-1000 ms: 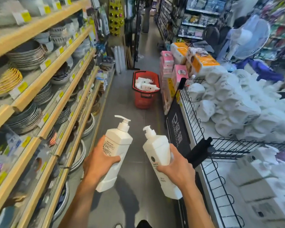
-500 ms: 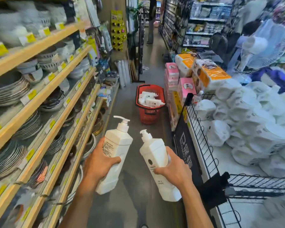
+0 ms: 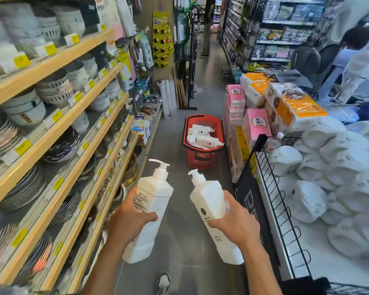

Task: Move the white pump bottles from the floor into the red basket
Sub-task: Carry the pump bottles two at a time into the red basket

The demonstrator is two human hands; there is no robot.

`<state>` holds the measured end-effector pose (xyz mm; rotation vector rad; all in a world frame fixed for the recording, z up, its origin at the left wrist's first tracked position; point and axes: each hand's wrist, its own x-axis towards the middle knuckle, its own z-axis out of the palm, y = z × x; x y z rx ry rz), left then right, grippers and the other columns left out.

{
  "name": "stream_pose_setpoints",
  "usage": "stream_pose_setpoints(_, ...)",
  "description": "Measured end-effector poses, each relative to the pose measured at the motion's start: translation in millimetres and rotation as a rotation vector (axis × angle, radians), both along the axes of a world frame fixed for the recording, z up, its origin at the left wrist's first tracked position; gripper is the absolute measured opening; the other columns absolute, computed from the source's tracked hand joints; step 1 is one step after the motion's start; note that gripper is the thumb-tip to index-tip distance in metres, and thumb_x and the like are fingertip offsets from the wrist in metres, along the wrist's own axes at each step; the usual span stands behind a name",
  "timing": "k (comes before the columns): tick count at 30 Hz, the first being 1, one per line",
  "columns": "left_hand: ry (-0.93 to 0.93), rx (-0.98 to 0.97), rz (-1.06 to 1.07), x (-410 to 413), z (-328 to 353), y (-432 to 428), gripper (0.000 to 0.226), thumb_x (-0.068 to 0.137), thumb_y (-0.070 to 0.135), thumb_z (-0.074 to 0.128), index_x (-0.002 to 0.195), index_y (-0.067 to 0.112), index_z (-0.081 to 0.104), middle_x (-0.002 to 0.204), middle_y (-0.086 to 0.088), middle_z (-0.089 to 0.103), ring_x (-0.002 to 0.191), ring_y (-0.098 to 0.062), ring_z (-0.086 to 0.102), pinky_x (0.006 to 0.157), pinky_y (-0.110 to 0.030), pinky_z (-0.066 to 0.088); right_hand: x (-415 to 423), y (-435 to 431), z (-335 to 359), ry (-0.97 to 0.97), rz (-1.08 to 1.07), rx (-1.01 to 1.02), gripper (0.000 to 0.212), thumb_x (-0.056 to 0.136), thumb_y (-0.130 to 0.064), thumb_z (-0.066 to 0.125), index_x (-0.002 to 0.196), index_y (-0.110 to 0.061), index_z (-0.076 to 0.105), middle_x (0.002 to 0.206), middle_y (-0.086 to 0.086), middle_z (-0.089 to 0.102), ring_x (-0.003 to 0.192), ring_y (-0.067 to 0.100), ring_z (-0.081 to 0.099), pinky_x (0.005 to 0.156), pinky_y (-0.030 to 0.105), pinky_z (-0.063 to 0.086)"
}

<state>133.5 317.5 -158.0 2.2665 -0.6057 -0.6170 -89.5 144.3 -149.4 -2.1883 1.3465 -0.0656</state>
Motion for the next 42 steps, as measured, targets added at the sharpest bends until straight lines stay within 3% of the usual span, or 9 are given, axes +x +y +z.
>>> stream_pose_setpoints(5, 0.056, -0.055, -0.034, 51.0, -5.9, -47.7, 0.082, 0.046, 0.052, 0.076, 0.122, 0.044, 0.046, 0.097, 0.013, 0.068, 0.087, -0.017, 0.065, 0.082, -0.048, 0.055, 45.0, -35.2, 5.1, 0.029, -0.025, -0.017, 0.08, 0.065, -0.058, 0.073, 0.132, -0.044, 0.033, 0.107, -0.015, 0.065, 0.093, 0.022, 0.067, 0.079, 0.041, 0.057)
stream_pose_setpoints(10, 0.047, -0.056, -0.078, 98.0, -2.4, -95.9, 0.082, 0.044, 0.056, 0.072, 0.121, 0.046, 0.044, 0.098, 0.016, 0.067, 0.087, -0.018, 0.065, 0.082, -0.046, 0.054, 83.1, -71.8, 14.8, 0.036, -0.059, -0.051, 0.074, 0.066, -0.056, 0.073, 0.127, -0.04, 0.035, 0.101, -0.013, 0.065, 0.091, 0.021, 0.067, 0.078, 0.041, 0.057)
stream_pose_setpoints(15, 0.06, -0.076, -0.109, 129.2, -2.1, -145.4, 0.07, 0.056, 0.04, 0.084, 0.115, 0.043, 0.045, 0.098, 0.013, 0.067, 0.086, -0.017, 0.064, 0.078, -0.042, 0.052, 108.7, -108.5, 16.9, 0.04, -0.072, -0.047, 0.076, 0.069, -0.055, 0.075, 0.132, -0.042, 0.034, 0.101, -0.014, 0.062, 0.09, 0.019, 0.066, 0.075, 0.037, 0.057)
stream_pose_setpoints(19, 0.057, -0.078, -0.112, 150.0, -7.6, -191.7, 0.069, 0.05, 0.041, 0.081, 0.11, 0.043, 0.048, 0.093, 0.014, 0.068, 0.084, -0.015, 0.065, 0.08, -0.045, 0.055, 129.4, -149.9, 11.7, 0.038, -0.095, -0.03, 0.08, 0.072, -0.055, 0.075, 0.138, -0.042, 0.033, 0.102, -0.016, 0.058, 0.087, 0.016, 0.061, 0.072, 0.033, 0.054)
stream_pose_setpoints(25, 0.074, -0.085, -0.13, 179.4, -12.3, -284.1, 0.067, 0.054, 0.037, 0.083, 0.11, 0.047, 0.048, 0.096, 0.015, 0.068, 0.086, -0.014, 0.065, 0.08, -0.045, 0.054, 156.8, -233.2, -4.3, -0.006, -0.133, 0.032, 0.079, 0.069, -0.055, 0.076, 0.135, -0.043, 0.035, 0.098, -0.016, 0.06, 0.089, 0.015, 0.062, 0.08, 0.037, 0.056)
stream_pose_setpoints(28, 0.056, -0.066, -0.135, 194.1, -10.8, -328.7, 0.071, 0.056, 0.037, 0.085, 0.116, 0.042, 0.048, 0.098, 0.015, 0.069, 0.086, -0.014, 0.065, 0.08, -0.044, 0.054, 172.1, -276.8, -9.1, 0.019, -0.139, 0.044, 0.087, 0.069, -0.056, 0.076, 0.142, -0.042, 0.031, 0.112, -0.014, 0.063, 0.102, 0.022, 0.066, 0.08, 0.036, 0.052)
stream_pose_setpoints(35, 0.074, -0.077, -0.081, 228.9, -13.1, -389.0, 0.072, 0.05, 0.041, 0.082, 0.111, 0.052, 0.045, 0.095, 0.016, 0.068, 0.086, -0.013, 0.066, 0.08, -0.044, 0.055, 214.0, -356.4, -12.1, -0.022, -0.115, 0.083, 0.083, 0.069, -0.054, 0.076, 0.137, -0.045, 0.029, 0.107, -0.018, 0.053, 0.105, 0.02, 0.064, 0.087, 0.044, 0.056)
stream_pose_setpoints(42, 0.093, -0.095, -0.045, 275.7, -12.5, -429.9, 0.063, 0.064, 0.016, 0.088, 0.11, 0.038, 0.052, 0.093, 0.012, 0.067, 0.084, -0.014, 0.064, 0.068, -0.033, 0.046, 266.4, -404.2, -18.7, 0.004, -0.101, 0.093, 0.085, 0.07, -0.055, 0.075, 0.141, -0.045, 0.029, 0.113, -0.017, 0.056, 0.107, 0.019, 0.064, 0.084, 0.039, 0.054)
